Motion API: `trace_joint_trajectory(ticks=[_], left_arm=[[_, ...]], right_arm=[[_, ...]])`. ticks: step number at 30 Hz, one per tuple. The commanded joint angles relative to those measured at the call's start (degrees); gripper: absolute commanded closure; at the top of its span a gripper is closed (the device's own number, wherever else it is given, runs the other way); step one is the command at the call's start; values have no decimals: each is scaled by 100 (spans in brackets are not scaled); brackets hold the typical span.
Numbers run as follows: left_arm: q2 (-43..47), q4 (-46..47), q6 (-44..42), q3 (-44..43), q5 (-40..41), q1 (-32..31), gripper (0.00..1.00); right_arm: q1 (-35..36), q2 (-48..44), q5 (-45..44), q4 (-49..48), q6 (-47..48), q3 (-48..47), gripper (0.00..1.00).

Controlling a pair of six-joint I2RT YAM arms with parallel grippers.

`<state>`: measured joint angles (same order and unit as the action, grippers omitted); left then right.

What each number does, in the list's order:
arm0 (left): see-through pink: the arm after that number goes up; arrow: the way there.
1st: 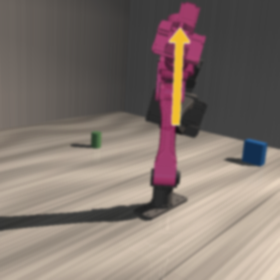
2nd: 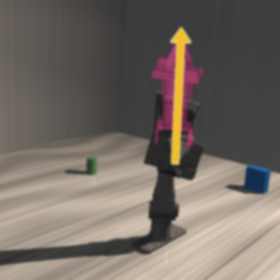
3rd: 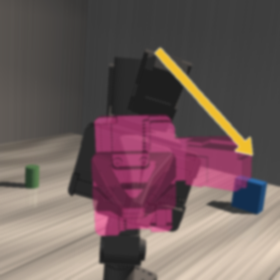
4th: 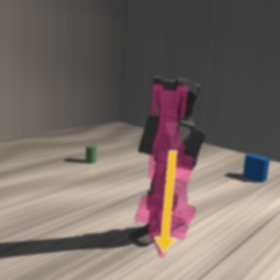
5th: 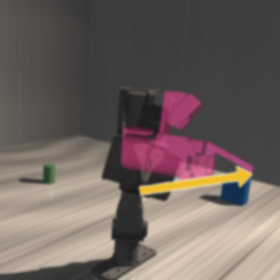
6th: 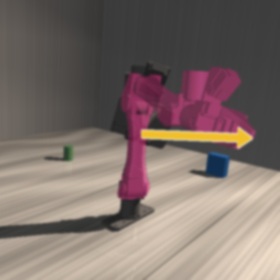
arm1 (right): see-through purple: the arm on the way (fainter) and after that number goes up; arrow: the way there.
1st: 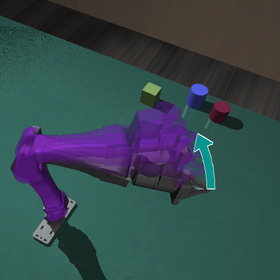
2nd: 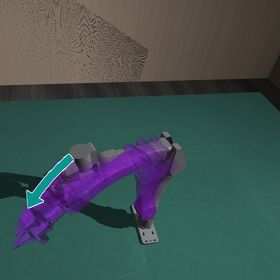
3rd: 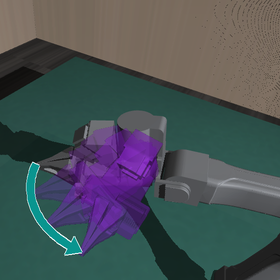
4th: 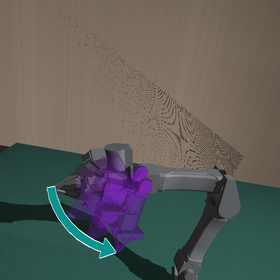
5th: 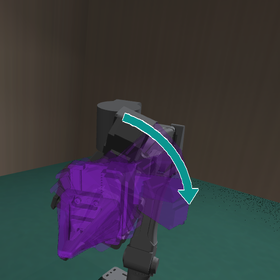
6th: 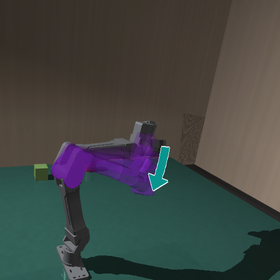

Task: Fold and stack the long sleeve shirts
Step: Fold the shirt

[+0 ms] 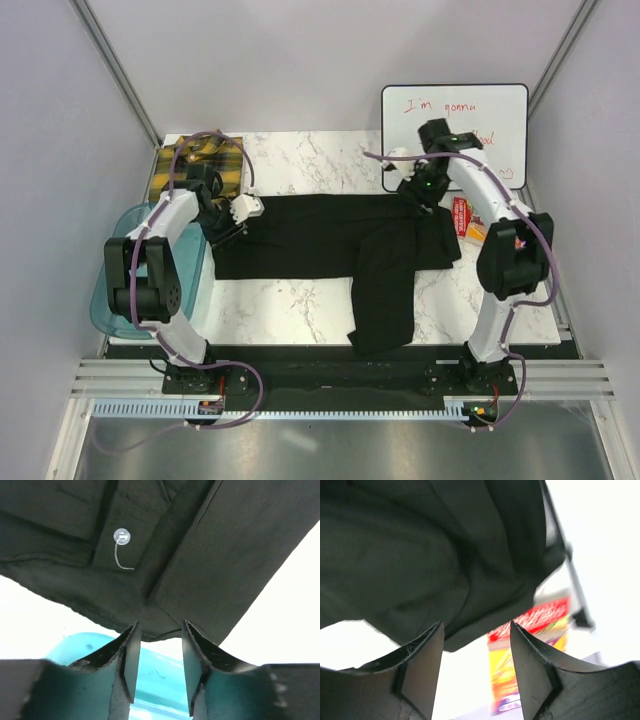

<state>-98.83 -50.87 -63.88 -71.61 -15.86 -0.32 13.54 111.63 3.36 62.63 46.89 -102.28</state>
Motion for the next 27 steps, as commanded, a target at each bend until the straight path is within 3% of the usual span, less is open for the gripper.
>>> trace_joint_trajectory(ticks=[1,5,9,21,27], left_arm=[[627,-90,691,-90,-453,-65,50],[628,-72,1104,139,-699,-240,48],[505,51,1456,306,-928,-372,49],[39,684,1589,912,-225,-373,51],[56,754,1413,1263,-40,-364,51]], right_arm=[[-667,-608,1148,249,-944,541,43],[-1134,-450,1782,197,-1174,1148,55],[-1152,-388,1678,-127,-1174,1771,64],[-1152,-450,746,-1235,-1165,3397,72],[-1134,-633,780,-1201,-1042,3759,73]])
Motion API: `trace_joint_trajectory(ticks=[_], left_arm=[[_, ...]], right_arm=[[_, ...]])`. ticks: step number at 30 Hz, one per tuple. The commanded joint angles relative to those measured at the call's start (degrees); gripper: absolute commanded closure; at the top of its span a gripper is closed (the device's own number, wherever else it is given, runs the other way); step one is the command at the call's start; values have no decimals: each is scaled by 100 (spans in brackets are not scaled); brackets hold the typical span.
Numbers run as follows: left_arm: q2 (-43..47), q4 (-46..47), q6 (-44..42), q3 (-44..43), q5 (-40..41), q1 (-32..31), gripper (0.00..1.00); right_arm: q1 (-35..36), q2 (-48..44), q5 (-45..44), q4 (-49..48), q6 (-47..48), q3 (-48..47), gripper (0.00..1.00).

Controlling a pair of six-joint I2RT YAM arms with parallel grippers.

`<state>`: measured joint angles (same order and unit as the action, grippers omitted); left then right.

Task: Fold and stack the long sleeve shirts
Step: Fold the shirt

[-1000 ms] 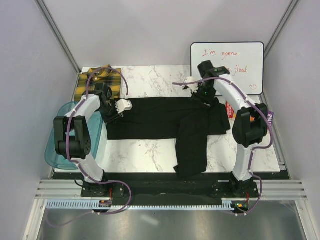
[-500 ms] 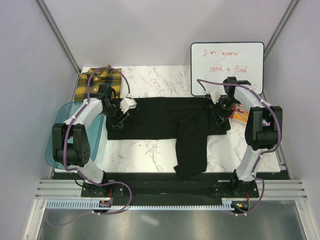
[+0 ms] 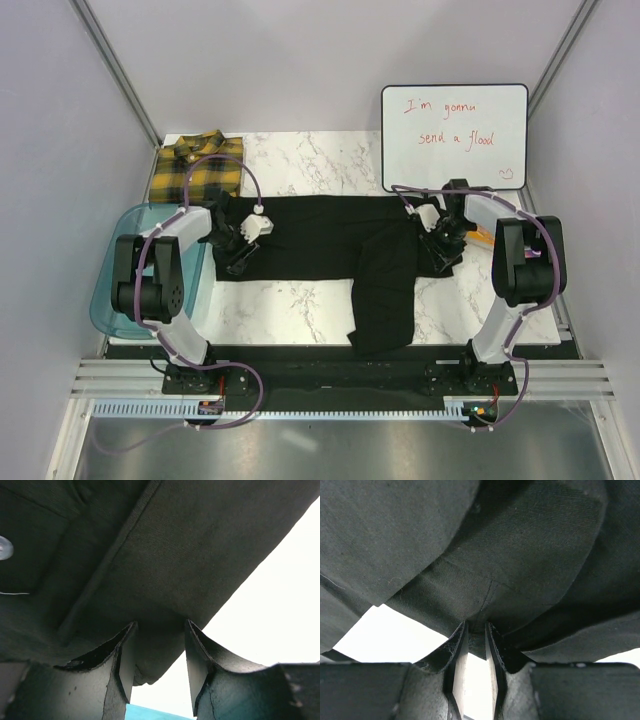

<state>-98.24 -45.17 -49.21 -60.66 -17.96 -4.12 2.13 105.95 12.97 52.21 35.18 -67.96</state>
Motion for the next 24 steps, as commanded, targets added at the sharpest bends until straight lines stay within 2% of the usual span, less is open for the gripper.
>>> trace_joint_trajectory(ticks=[1,6,9,10,12,13,14,16,19,21,22,24], left_arm=[[24,166,-141,204,187,8,51],[427,-193,-361,144,-102,8,51],[1121,-615,-466,-76,-1233,-10,48],[1305,-677,-501,-68,-1828,-53,44],[1805,-678,-458,54,-2115,-500,42],[1973,-669,-440,133,-2220,-763,36],[2140,-608,-397,229,-2247,-1314,17],[2615,-143,-108,642,-2309,-1923,15],[3019,971,593,1178,-2117,-3563,13],[3065,1917,1199,1468,-1888,-4182,13],[2978,2220,1438,1522,-1556,-4742,14],[2793,2660,1965,1496,-1291,-5237,14]], right_arm=[[24,-118,-172,-54,164,362,72],[24,-767,108,509,393,126,66],[24,-1093,563,764,332,-348,59],[24,-1155,740,826,280,-445,58],[42,-1295,1222,870,200,-647,55],[42,-1331,1373,905,174,-691,54],[42,-1375,1514,897,191,-709,53],[68,-1445,1866,862,209,-675,51],[94,-1385,1972,739,69,-578,51],[86,-1341,2051,686,-37,-586,52],[86,-1349,2138,677,-72,-612,51],[86,-1375,2192,642,-178,-648,51]])
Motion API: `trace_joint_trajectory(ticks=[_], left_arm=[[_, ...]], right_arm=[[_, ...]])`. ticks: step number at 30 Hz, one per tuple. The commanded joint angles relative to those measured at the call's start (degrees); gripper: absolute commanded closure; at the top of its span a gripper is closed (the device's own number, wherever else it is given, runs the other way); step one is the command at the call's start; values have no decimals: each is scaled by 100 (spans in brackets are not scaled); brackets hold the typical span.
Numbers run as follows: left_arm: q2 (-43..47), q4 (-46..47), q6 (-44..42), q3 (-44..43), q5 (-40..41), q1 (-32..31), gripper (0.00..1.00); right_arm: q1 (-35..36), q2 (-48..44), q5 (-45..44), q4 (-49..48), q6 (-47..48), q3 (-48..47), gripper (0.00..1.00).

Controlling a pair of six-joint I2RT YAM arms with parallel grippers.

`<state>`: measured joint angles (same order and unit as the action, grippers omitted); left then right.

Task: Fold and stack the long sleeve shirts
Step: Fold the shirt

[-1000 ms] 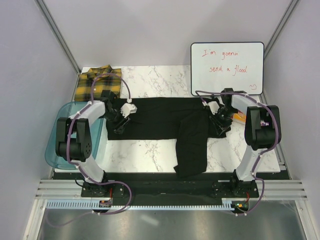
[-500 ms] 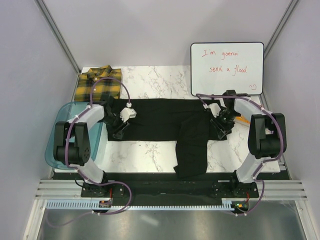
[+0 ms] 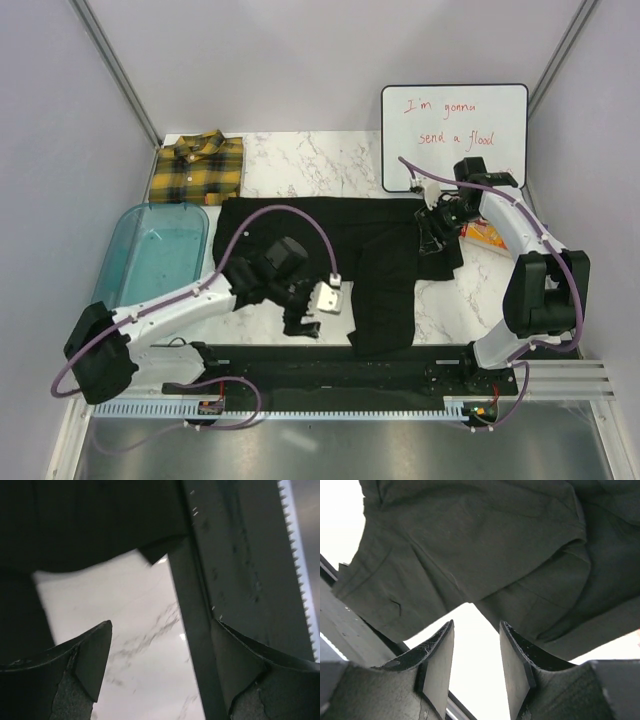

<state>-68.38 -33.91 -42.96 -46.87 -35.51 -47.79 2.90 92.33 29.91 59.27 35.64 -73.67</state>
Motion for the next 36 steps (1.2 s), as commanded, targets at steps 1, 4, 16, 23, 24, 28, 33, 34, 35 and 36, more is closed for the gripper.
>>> trace_joint_trajectory(ticks=[1,4,16,23,24,28,33,34,35,36], left_arm=[[-454,1954,1404,134,944,-1412,13],[-886,2458,1203,135,1554,-2248,10],[-2478,3259,429,-244,2865,-2815,15],[-2611,3323,490,-322,2813,-2789,58],[-2480,3182,525,-357,2743,-2771,65],[-2233,2435,1190,-891,2155,-2412,98],[-2381,1459,2352,-2129,-190,-465,98],[-2582,1292,2693,-2307,-446,-198,98],[-2714,1256,2905,-2457,-936,283,98],[-2916,1160,3064,-2832,-1228,497,98]], right_arm=[[1,-22,524,-99,-241,-95,51],[-8,-5,533,-222,-443,-235,51],[-202,153,691,-205,-409,-341,51],[-263,153,727,-161,-365,-359,52],[-263,136,727,-143,-347,-376,51],[-263,127,753,-126,-286,-551,50],[-272,-31,797,-310,-276,-1017,22],[-263,-57,814,-502,-311,-1061,16],[-272,-101,875,-617,-425,-1088,13],[-263,-163,920,-740,-470,-1088,10]])
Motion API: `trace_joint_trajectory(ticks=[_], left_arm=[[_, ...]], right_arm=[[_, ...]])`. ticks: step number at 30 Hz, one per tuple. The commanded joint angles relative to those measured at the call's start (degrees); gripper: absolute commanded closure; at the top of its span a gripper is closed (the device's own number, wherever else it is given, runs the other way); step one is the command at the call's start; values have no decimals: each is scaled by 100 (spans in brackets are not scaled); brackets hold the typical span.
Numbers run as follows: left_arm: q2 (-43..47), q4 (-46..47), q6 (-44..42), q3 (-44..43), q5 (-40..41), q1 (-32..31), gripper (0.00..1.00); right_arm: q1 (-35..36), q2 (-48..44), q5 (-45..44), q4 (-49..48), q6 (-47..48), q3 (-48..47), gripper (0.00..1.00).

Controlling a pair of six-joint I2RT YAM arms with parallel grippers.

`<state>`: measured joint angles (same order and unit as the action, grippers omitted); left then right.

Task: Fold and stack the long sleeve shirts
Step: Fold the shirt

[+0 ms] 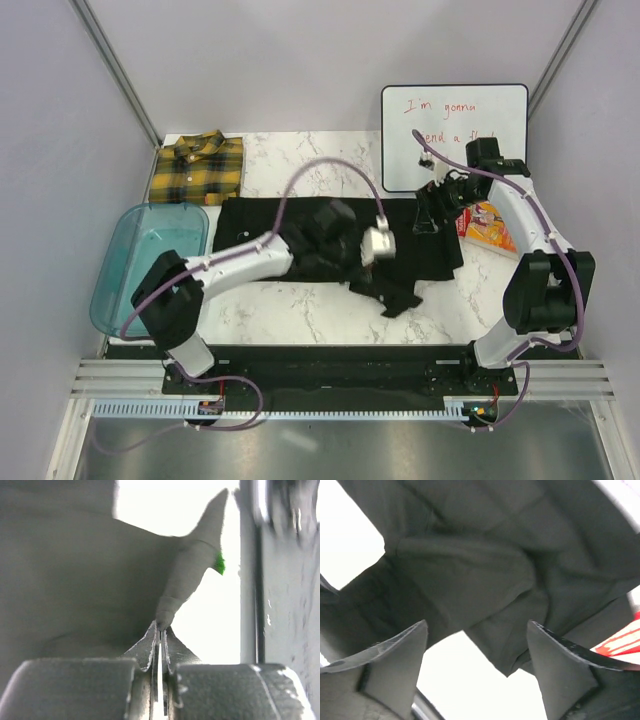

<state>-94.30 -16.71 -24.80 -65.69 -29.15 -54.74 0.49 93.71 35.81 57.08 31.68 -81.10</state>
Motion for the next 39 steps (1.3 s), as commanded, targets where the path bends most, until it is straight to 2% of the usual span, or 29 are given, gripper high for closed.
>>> trace_joint_trajectory(ticks=[1,4,5,7,8,9,10,11,13,14,16,22,26,31,39], left_arm=[[-508,-744,1693,-1137,-1997,1359,98],[-1247,-808,2371,-1630,-2280,1878,92],[-1579,-755,2618,-1692,-2132,2071,81],[-1915,-746,3101,-1903,-2069,2283,69],[-2038,-737,3252,-1938,-1903,2536,58],[-2196,-711,3358,-1947,-1823,2669,55],[-2206,-676,3419,-1930,-1823,2810,53],[-2198,-580,3403,-1895,-1910,3063,44],[-1944,-378,3150,-1624,-2234,3276,41],[-1812,-325,3035,-1509,-2497,3399,35],[-1408,-315,2649,-1149,-2526,3435,35],[-477,-568,2297,-375,-2692,3760,33],[-265,-1080,1874,-190,-2851,3909,32],[157,-1115,1900,223,-2957,3989,31],[667,-1300,1803,311,-2754,4015,30]], right_arm=[[-23,-336,373,-783,-161,-336,7],[-23,-266,400,-1198,-496,-301,5],[-23,-205,409,-1182,-505,-371,5],[-23,6,400,-1155,-584,-450,8],[-5,59,400,-1129,-584,-477,10],[12,112,418,-1094,-558,-477,15],[30,104,418,-1068,-488,-442,16],[73,95,409,-1076,-444,-355,16],[170,42,400,-1067,-191,-214,21],[327,16,348,-1076,-93,-65,22],[565,-37,95,-1224,74,85,24],[1830,-99,-1014,-1988,847,577,24],[2375,15,-1532,-2367,1761,902,15],[2701,235,-1814,-2754,2605,1070,13],[2869,797,-2043,-2834,3054,1008,15]])
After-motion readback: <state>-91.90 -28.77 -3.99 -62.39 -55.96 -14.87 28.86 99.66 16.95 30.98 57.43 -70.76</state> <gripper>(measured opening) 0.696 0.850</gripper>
